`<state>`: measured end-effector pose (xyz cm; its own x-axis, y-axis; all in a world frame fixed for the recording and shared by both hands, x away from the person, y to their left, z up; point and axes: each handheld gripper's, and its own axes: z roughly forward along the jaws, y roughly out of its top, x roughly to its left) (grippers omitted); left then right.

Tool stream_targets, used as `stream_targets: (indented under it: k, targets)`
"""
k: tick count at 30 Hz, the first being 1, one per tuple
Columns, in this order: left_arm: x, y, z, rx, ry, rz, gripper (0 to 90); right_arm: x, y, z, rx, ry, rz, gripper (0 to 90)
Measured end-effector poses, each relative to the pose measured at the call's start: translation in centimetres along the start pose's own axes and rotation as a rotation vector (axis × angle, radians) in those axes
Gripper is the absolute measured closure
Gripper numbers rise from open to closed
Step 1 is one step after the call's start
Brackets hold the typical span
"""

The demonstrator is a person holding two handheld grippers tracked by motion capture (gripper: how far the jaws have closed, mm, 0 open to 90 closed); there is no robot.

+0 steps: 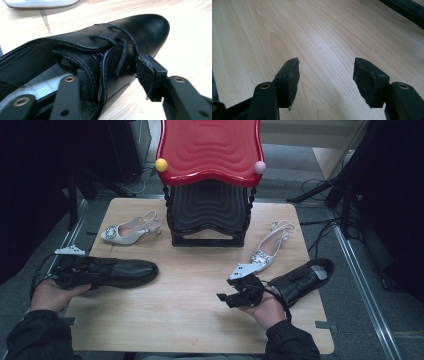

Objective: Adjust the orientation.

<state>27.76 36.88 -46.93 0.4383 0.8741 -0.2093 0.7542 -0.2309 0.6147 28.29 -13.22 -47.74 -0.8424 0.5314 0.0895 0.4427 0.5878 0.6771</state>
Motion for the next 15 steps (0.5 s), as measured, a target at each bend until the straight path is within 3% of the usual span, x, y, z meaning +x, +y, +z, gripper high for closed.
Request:
stream_targets:
  k: [5,7,10,15]
  targets:
    - [0.2,0.1,-0.4,0.010,-0.057,-0.007,66.8,0.0,-0.1,-0.2,-0.001,-0.002,0.007,39.1]
    - [0.2,0.2,-0.7,0.012,-0.116,-0.010,71.7,-0.1,-0.1,-0.2,-0.001,-0.004,0.010,39.1]
    - [-0.2,0.3,-0.8,0.014,-0.151,-0.005,76.9,-0.1,-0.1,-0.2,-0.003,-0.004,0.010,39.2]
    - [-1.2,0.8,-1.1,0.037,-0.159,0.009,81.6,-0.1,0.0,-0.3,-0.007,-0.005,0.010,39.4]
